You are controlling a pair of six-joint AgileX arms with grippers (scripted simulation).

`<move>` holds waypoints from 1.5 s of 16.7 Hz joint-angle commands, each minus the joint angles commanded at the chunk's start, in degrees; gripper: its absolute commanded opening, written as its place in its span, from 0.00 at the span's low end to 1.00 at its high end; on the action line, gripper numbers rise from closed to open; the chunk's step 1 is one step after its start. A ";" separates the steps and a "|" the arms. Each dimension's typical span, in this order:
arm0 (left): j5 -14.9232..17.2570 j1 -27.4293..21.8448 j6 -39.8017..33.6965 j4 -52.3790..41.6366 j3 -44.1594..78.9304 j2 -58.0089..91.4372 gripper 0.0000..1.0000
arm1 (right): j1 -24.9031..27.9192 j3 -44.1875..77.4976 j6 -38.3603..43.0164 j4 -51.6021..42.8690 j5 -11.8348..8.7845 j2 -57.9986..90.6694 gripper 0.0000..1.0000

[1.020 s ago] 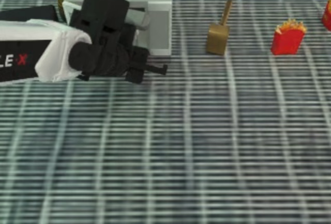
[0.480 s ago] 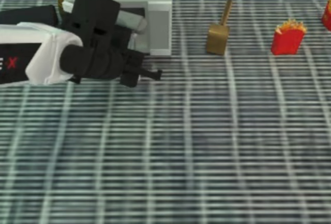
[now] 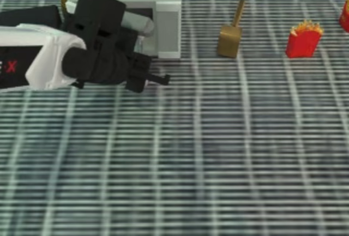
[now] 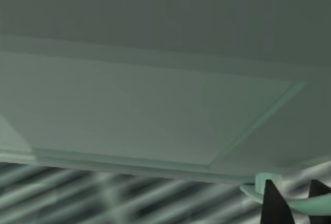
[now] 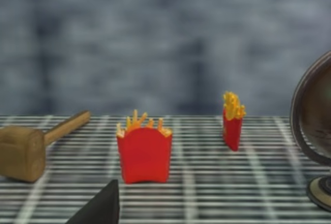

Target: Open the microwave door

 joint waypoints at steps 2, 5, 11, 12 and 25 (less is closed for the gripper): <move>0.00 0.00 0.00 0.00 0.00 0.00 0.00 | 0.00 0.00 0.00 0.00 0.00 0.00 1.00; 0.00 0.00 0.00 0.00 0.00 0.00 0.00 | 0.00 0.00 0.00 0.00 0.00 0.00 1.00; 0.00 0.00 0.00 0.00 0.00 0.00 0.00 | 0.00 0.00 0.00 0.00 0.00 0.00 1.00; 0.00 0.00 0.00 0.00 0.00 0.00 0.00 | 0.00 0.00 0.00 0.00 0.00 0.00 1.00; 2.94 1.33 3.34 0.21 -1.78 -1.49 0.00 | 0.00 0.00 0.00 0.00 0.00 0.00 1.00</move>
